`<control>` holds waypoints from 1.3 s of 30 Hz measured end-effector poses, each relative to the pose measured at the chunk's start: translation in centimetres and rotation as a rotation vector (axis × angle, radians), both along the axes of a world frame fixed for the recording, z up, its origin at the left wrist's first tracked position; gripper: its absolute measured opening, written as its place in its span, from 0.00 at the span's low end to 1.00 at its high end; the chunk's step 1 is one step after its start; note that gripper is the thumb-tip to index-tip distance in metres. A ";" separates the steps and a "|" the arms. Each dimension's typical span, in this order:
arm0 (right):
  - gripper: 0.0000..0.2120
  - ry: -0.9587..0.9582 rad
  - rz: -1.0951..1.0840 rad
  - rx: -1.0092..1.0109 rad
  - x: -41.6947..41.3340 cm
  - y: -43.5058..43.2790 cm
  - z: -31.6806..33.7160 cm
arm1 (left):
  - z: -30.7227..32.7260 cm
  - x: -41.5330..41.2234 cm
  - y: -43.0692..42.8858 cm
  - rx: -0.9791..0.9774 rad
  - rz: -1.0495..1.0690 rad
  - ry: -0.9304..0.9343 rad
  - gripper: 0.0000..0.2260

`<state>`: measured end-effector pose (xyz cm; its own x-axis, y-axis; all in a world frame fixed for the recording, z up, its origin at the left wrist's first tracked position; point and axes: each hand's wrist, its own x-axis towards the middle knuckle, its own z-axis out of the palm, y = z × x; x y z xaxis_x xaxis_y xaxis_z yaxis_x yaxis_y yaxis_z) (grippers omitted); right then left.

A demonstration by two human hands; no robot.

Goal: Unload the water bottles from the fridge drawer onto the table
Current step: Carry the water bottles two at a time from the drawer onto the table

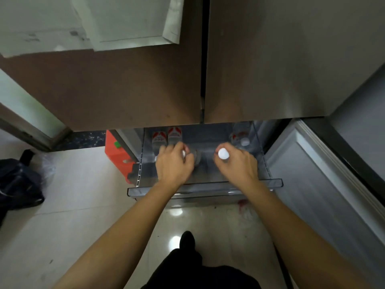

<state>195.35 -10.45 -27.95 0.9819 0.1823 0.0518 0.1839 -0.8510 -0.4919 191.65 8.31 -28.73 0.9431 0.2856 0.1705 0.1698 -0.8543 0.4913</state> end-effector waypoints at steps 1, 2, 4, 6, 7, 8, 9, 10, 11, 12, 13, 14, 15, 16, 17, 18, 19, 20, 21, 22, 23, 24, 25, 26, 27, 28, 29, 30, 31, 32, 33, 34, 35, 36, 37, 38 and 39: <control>0.10 0.036 -0.055 0.046 -0.1 0.0 0.3 | 0.5 -0.2 -0.5 0.001 0.015 -0.033 0.11; 0.11 0.075 -0.110 0.090 -0.1 0.0 0.5 | 0.8 -0.4 -1.0 0.010 0.017 -0.040 0.11; 0.15 0.130 -0.194 0.149 -0.3 -0.1 0.5 | 0.7 -0.8 -1.7 0.009 0.007 0.002 0.11; 0.24 0.147 -0.208 0.111 -0.6 -0.3 0.2 | 0.1 -0.9 -1.8 -0.070 0.047 0.049 0.13; 0.27 0.148 -0.214 0.080 -0.6 -0.4 0.0 | -0.2 -0.8 -1.7 -0.152 0.088 0.066 0.14; 0.30 0.146 -0.228 0.068 -0.6 -0.5 -0.2 | -0.5 -0.9 -1.5 -0.242 0.130 0.085 0.15; 0.32 0.145 -0.244 0.076 -0.5 -0.5 -0.4 | -1.0 -1.1 -1.3 -0.319 0.158 0.110 0.17; 0.34 0.150 -0.259 0.080 -0.5 -0.4 -0.7 | -1.3 -1.4 -1.3 -0.368 0.163 0.145 0.19; 0.36 0.165 -0.267 0.069 -0.5 -0.3 -1.0 | -1.6 -1.8 -1.3 -0.378 0.143 0.189 0.23; 0.39 0.193 -0.269 0.050 -0.7 -0.2 -1.4 | -2.0 -2.3 -1.4 -0.349 0.104 0.237 0.28; 0.40 0.227 -0.272 0.043 -0.9 0.1 -1.8 | -2.3 -2.6 -1.4 -0.300 0.061 0.280 0.33; 0.41 0.255 -0.279 0.051 -1.2 0.5 -2.2 | -2.7 -2.9 -1.4 -0.257 0.028 0.305 0.37; 0.41 0.270 -0.288 0.068 -1.4 0.8 -2.4 | -2.9 -2.9 -1.5 -0.235 0.015 0.305 0.38; 0.41 0.272 -0.298 0.094 -1.5 1.1 -2.6 | -3.1 -2.8 -1.4 -0.238 0.022 0.290 0.37; 0.40 0.268 -0.308 0.135 -1.5 1.4 -2.8 | -3.2 -2.6 -1.3 -0.261 0.042 0.266 0.35; 0.39 0.263 -0.319 0.190 -1.3 1.6 -2.9 | -3.2 -2.5 -1.2 -0.296 0.066 0.244 0.33; 0.38 0.264 -0.329 0.245 -1.3 1.6 -2.8 | -3.1 -2.6 -1.1 -0.334 0.085 0.224 0.33; 0.37 0.262 -0.337 0.289 -1.3 1.6 -2.7 | -2.9 -2.8 -1.0 -0.370 0.095 0.199 0.33; 0.36 0.253 -0.345 0.321 -1.3 1.5 -2.5 | -2.7 -3.1 -0.9 -0.405 0.098 0.166 0.34; 0.35 0.237 -0.353 0.348 -1.4 1.3 -2.2 | -2.4 -3.5 -0.7 -0.437 0.099 0.129 0.35; 0.34 0.217 -0.356 0.375 -1.7 1.1 -1.8 | -2.0 -3.8 -0.6 -0.469 0.103 0.090 0.34; 0.33 0.189 -0.346 0.408 -2.0 1.0 -1.3 | -1.4 -4.1 -0.5 -0.502 0.112 0.045 0.32; 0.33 0.156 -0.323 0.442 -2.4 0.8 -0.7 | -0.5 -4.5 -0.5 -0.534 0.121 -0.007 0.30; 0.33 0.116 -0.287 0.473 -2.9 0.7 0.1 | 0.5 -4.9 -0.5 -0.555 0.125 -0.067 0.29; 0.32 0.073 -0.244 0.499 -3.4 0.5 0.8 | 1.5 -5.3 -0.6 -0.561 0.127 -0.134 0.29; 0.32 0.031 -0.202 0.527 -4.0 0.4 1.5 | 2.4 -6.0 -0.6 -0.558 0.128 -0.199 0.29; 0.32 -0.012 -0.157 0.560 -4.6 0.3 2.3 | 3.4 -7.0 -0.5 -0.552 0.134 -0.259 0.30; 0.32 -0.062 -0.110 0.595 -5.3 0.4 3.1 | 4.4 -8.1 -0.5 -0.544 0.147 -0.312 0.31; 0.32 -0.118 -0.062 0.633 -6.0 0.6 3.8 | 5.4 -9.4 -0.3 -0.530 0.161 -0.364 0.32; 0.32 -0.167 -0.015 0.664 -6.7 1.0 4.6 | 6.3 -10.9 -0.1 -0.512 0.176 -0.417 0.33; 0.32 -0.204 0.032 0.690 -7.4 1.6 5.4 | 7.3 -12.4 0.2 -0.493 0.189 -0.468 0.33; 0.32 -0.221 0.077 0.712 -8.0 2.4 6.1 | 8.3 -14.0 0.7 -0.475 0.208 -0.503 0.34; 0.32 -0.218 0.120 0.730 -8.8 3.5 6.7 | 9.2 -15.6 1.3 -0.461 0.238 -0.512 0.34; 0.32 -0.200 0.164 0.741 -9.6 4.6 7.3 | 9.9 -17.3 1.9 -0.451 0.276 -0.507 0.34; 0.33 -0.172 0.206 0.744 -10.6 5.7 7.7 | 10.5 -19.1 2.7 -0.435 0.312 -0.500 0.34; 0.33 -0.144 0.249 0.742 -11.7 6.9 8.0 | 11.0 -20.9 3.5 -0.411 0.339 -0.500 0.33; 0.34 -0.118 0.291 0.736 -12.8 8.2 8.1 | 11.3 -22.7 4.5 -0.385 0.366 -0.505 0.31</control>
<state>182.52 -2.27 -19.87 0.8808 0.3084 0.3593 0.4346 -0.2253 -0.8720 168.90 12.77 -17.41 0.6090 0.6947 0.3827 0.0849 -0.5369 0.8394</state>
